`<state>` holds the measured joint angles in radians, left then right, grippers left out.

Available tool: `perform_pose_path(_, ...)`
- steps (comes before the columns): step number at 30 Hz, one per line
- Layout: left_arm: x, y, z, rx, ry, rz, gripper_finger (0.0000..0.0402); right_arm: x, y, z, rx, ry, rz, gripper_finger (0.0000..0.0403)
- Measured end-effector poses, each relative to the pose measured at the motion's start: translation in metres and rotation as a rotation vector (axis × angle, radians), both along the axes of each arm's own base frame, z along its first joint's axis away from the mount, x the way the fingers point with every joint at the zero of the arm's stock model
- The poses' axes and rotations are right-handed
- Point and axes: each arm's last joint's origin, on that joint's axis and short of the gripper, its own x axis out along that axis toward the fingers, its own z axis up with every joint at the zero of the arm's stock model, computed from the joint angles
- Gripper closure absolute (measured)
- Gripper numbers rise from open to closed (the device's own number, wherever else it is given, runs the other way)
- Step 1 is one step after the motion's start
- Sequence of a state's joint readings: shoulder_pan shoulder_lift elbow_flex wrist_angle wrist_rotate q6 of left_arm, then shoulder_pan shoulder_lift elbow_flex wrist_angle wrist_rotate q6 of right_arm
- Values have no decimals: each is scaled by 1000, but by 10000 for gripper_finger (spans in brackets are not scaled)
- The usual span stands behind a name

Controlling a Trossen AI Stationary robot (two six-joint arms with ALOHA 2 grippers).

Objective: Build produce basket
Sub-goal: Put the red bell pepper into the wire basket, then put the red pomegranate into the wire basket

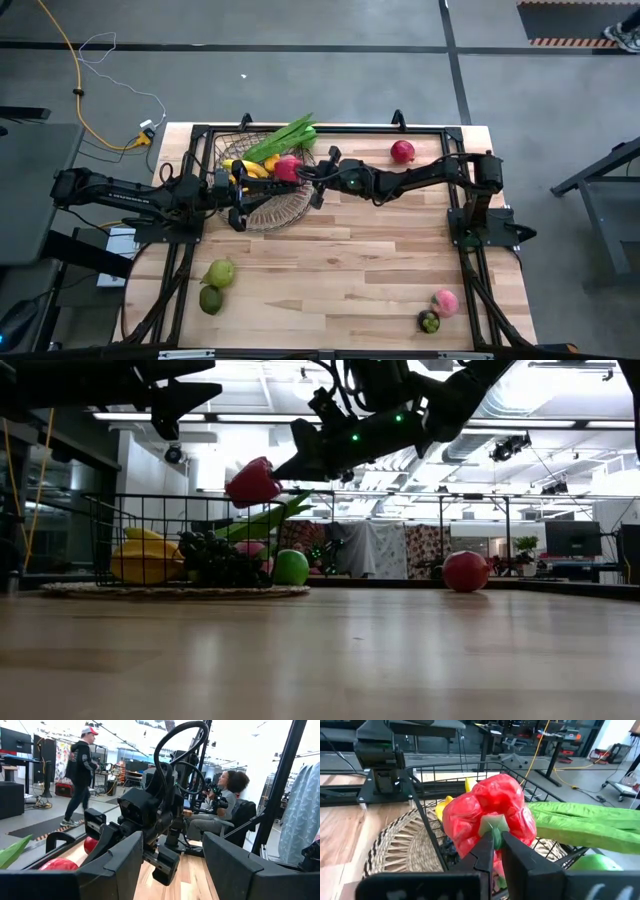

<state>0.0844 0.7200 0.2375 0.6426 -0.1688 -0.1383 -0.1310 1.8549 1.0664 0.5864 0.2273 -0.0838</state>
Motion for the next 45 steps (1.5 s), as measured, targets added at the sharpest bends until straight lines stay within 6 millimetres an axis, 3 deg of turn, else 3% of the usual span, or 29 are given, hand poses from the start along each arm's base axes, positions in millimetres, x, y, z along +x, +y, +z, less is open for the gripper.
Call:
perform_pose_path(5, 0, 0, 0, 0, 0, 0, 206, 0, 0, 0, 18, -7, 9, 351)
perform_pose_path(11, 0, 0, 0, 0, 1, 0, 206, -1, 1, 2, -7, 7, 43, 245)
perform_pose_path(17, 0, 0, -2, -1, 17, -1, 206, -23, 4, 28, -62, 152, 61, 180)
perform_pose_path(20, 0, 0, -2, 2, 18, -1, 206, -45, 9, 31, -22, 248, 63, 176)
perform_pose_path(23, 0, 0, -2, 2, 17, -1, 206, -77, 19, 21, 22, 228, 60, 179)
perform_pose_path(27, 0, 0, -2, 1, 18, -3, 206, -122, 33, 1, 83, 86, 33, 183)
perform_pose_path(32, 0, 0, -2, 1, 19, 0, 206, -163, 43, -11, 179, -155, 21, 183)
perform_pose_path(37, 0, 0, -2, 0, 18, 0, 206, -180, 40, -10, 233, -271, -34, 183)
perform_pose_path(45, 0, 0, -2, 0, 19, 0, 206, -181, 40, -11, 269, -274, -63, 183)
